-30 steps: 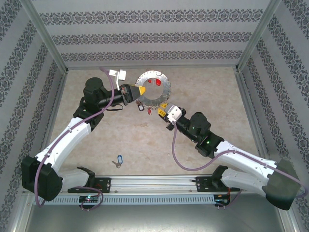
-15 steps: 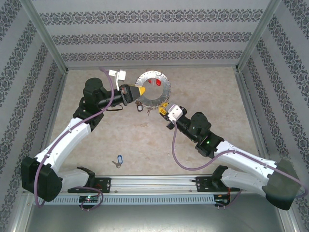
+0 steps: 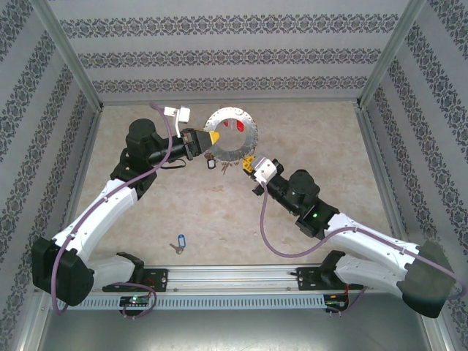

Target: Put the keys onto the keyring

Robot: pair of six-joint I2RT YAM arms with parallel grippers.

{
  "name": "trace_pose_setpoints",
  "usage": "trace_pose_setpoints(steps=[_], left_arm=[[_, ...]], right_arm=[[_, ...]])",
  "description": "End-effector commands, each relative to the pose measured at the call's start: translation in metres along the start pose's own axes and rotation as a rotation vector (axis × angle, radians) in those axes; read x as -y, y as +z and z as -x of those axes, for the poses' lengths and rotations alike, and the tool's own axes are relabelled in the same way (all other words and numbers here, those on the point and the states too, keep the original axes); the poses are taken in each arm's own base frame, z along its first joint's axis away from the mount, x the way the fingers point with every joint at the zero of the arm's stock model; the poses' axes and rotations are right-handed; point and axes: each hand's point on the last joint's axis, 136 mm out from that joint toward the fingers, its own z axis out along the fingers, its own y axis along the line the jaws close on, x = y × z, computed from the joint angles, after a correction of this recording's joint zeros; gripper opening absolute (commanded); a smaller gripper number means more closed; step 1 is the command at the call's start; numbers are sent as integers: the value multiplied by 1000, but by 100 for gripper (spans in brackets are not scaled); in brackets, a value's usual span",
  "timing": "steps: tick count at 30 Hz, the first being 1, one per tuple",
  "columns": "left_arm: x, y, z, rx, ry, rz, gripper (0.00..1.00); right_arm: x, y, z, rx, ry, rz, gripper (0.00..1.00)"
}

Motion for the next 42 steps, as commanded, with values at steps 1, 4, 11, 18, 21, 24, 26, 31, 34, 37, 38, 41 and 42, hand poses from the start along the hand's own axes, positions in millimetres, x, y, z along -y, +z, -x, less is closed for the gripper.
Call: trace_pose_setpoints(steps=[1,4,11,18,21,24,26,31,34,37,38,41,42], left_arm=[[2,-7,13,67,0,28,1],[-9,-3,8,66,-56,50,3],[-53,5,-20,33,-245,162,23],[-80,10,-55,-41,-348,194,43],[-93,6,-72,-61,-381,237,58],[-105,-1,-86,-67,-390,291,66],[-108,-6,-91,-72,-368,316,66],[-101,-9,-86,-82,-282,318,66],[-87,-7,-76,-94,-202,272,65],[-72,-6,-68,-114,-119,219,63],[-68,-6,-66,-119,-90,206,62],[-55,-6,-63,-129,18,166,61],[-50,-6,-62,-132,65,152,62]], right_arm=[[2,1,11,11,7,-10,0],[3,2,3,-40,19,-12,0],[-3,1,-23,-200,59,39,0],[8,-6,-34,-304,131,80,0],[15,-11,-38,-358,179,127,0],[24,-17,-42,-415,193,166,0],[20,-23,-44,-444,208,250,0],[9,-40,-31,-474,72,419,0],[-4,-48,-32,-474,-10,523,0],[-18,-57,-40,-529,-81,630,0],[-22,-59,-43,-526,-122,656,0],[-31,-54,-56,-508,-348,667,0],[-32,-52,-61,-509,-428,648,0]])
